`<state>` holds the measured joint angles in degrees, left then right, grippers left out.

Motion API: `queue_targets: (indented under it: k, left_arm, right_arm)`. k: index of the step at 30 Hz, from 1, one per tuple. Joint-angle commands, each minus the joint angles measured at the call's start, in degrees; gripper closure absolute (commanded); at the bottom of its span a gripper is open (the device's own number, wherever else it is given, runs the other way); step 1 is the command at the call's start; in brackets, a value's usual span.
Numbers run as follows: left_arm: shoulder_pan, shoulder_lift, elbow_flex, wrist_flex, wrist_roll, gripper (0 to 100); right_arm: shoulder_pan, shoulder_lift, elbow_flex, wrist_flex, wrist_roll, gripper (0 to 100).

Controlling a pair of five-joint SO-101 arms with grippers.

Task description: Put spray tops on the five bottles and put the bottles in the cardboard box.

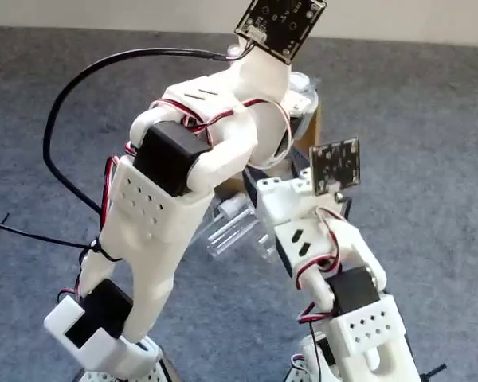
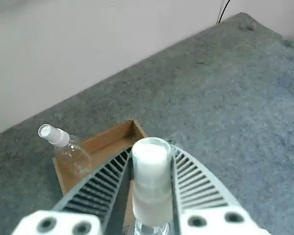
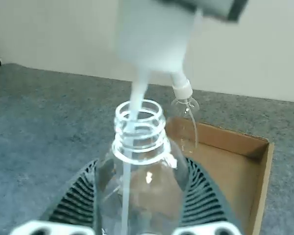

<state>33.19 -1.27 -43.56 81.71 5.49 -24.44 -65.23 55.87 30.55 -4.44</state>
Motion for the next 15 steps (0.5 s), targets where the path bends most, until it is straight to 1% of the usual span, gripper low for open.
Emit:
queue_targets:
  k: [1,5,7,8,11,15]
  left_arm:
    - [0.9,-3.2,-0.2,2.5,0.5,97]
    - [0.7,-7.9,3.6,2.5,0.5,97]
    - [0.6,-11.3,9.6,2.3,0.5,97]
    - [0.6,-13.2,13.6,0.6,0.5,97]
    - [-0.3,-20.9,28.4,-8.0,0.4,97]
    - [-2.6,-33.1,49.8,-23.1,0.3,97]
  right_arm:
    - [1.1,2.7,-6.4,0.2,-1.1,99.5]
    - [1.1,3.7,-8.3,0.2,-2.2,99.5]
    - [1.2,3.7,-8.7,0.3,-5.1,99.5]
    - [1.2,3.7,-8.7,0.3,-5.4,99.5]
    - [1.1,3.7,-8.8,0.3,-4.6,99.5]
    - [0.8,3.6,-8.9,0.4,-4.4,99.5]
